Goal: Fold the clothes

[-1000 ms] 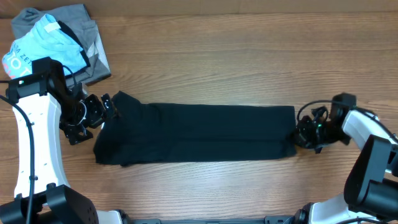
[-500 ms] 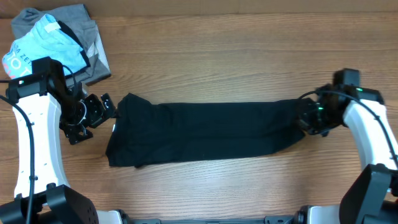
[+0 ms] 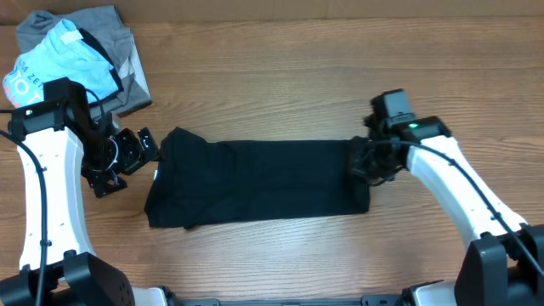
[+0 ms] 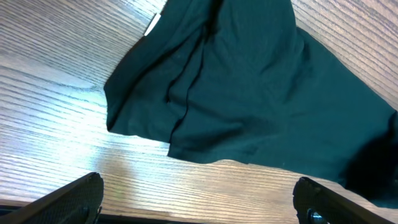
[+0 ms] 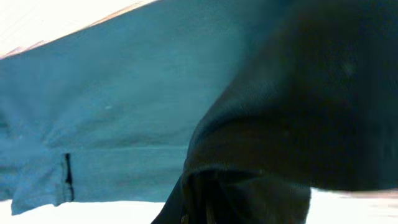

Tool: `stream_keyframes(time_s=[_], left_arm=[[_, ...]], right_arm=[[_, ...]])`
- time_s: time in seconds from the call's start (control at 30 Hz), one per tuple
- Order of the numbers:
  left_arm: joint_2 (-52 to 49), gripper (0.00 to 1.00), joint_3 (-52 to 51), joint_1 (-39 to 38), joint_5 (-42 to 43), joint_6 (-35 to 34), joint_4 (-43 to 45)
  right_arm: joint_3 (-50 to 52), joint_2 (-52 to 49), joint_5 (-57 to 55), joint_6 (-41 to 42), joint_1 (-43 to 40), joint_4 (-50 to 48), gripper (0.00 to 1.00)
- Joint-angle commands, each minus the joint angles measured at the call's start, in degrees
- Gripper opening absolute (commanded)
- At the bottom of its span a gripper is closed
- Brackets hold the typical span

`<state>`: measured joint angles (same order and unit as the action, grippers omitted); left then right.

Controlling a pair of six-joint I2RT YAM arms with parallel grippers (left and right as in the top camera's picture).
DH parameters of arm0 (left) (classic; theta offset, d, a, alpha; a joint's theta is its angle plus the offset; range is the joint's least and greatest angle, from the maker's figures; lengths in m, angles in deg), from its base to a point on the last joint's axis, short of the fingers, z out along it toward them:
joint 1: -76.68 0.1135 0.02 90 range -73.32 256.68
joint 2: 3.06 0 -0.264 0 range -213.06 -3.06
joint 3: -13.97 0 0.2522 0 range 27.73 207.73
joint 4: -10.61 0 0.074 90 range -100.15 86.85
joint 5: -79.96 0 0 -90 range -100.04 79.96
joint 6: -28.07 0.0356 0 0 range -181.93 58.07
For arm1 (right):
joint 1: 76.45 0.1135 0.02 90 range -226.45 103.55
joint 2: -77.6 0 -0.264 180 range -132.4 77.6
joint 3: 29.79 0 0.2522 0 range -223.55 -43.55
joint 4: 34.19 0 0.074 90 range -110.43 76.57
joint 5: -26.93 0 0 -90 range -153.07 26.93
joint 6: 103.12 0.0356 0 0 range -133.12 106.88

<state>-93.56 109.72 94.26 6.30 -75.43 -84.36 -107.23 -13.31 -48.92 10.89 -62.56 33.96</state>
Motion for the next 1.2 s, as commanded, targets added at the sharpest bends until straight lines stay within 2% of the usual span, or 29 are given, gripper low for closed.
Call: stream_keyframes(time_s=[0.0, 0.33, 1.17], left_arm=[[0.2, 1.0, -0.2, -0.4, 0.7, 0.2, 0.0], [0.2, 1.0, -0.2, -0.4, 0.7, 0.2, 0.0], [0.2, 1.0, -0.2, -0.4, 0.7, 0.2, -0.2]], right_arm=[[0.0, 0.7, -0.7, 1.8, 3.3, -1.2, 0.04], [0.0, 0.7, -0.7, 7.3, 12.4, -5.9, 0.04], [0.0, -3.7, -0.6, 15.1, 23.3, -12.6, 0.05]])
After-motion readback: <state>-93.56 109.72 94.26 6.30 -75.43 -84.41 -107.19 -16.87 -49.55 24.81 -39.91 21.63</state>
